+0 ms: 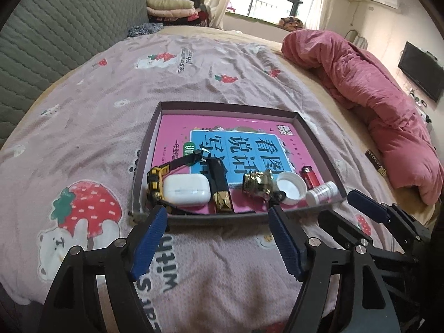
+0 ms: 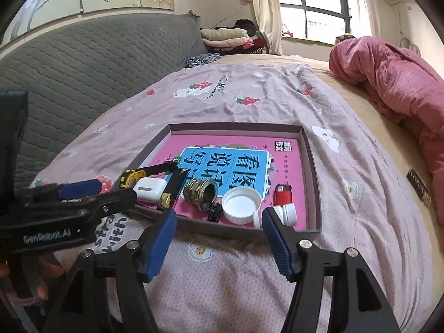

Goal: Organize rigid objects

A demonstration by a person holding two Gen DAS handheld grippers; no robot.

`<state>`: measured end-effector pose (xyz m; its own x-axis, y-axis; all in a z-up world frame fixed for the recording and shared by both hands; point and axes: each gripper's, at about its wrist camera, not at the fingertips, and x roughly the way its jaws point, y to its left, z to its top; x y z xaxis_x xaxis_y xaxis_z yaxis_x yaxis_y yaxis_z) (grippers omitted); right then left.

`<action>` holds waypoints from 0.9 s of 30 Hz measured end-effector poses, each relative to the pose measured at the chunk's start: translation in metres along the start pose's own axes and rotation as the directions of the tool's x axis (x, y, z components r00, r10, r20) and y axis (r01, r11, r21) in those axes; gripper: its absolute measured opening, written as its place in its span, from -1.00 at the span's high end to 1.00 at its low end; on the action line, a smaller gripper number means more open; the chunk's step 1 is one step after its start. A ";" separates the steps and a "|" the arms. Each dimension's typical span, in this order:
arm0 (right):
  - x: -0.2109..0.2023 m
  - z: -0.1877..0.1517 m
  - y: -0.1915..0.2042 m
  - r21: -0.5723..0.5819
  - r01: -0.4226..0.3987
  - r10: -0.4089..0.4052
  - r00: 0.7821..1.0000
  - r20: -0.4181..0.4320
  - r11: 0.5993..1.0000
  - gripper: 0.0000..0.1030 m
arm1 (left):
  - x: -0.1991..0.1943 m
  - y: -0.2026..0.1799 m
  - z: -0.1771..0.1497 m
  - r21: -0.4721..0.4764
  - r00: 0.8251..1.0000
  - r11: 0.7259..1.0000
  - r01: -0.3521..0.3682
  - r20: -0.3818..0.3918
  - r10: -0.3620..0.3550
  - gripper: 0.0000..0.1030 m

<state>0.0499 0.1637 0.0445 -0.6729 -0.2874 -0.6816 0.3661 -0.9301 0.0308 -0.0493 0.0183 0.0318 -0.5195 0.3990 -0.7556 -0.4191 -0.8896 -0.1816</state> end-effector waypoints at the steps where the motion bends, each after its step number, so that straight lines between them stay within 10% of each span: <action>1: -0.002 -0.001 0.001 -0.003 0.004 -0.004 1.000 0.001 1.000 -0.24 | -0.003 -0.001 -0.002 0.004 1.000 1.000 -0.002 0.004 0.002 -0.49; 27: -0.021 -0.041 0.005 -0.003 0.097 -0.097 0.995 0.008 0.995 -0.24 | -0.012 0.001 -0.044 0.024 0.998 0.998 -0.051 -0.035 0.052 -0.51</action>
<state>0.0929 0.1742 0.0290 -0.7102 -0.1971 -0.6759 0.3007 -0.9530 -0.0380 -0.0109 0.0026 0.0123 -0.5140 0.3439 -0.7858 -0.4097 -0.9033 -0.1273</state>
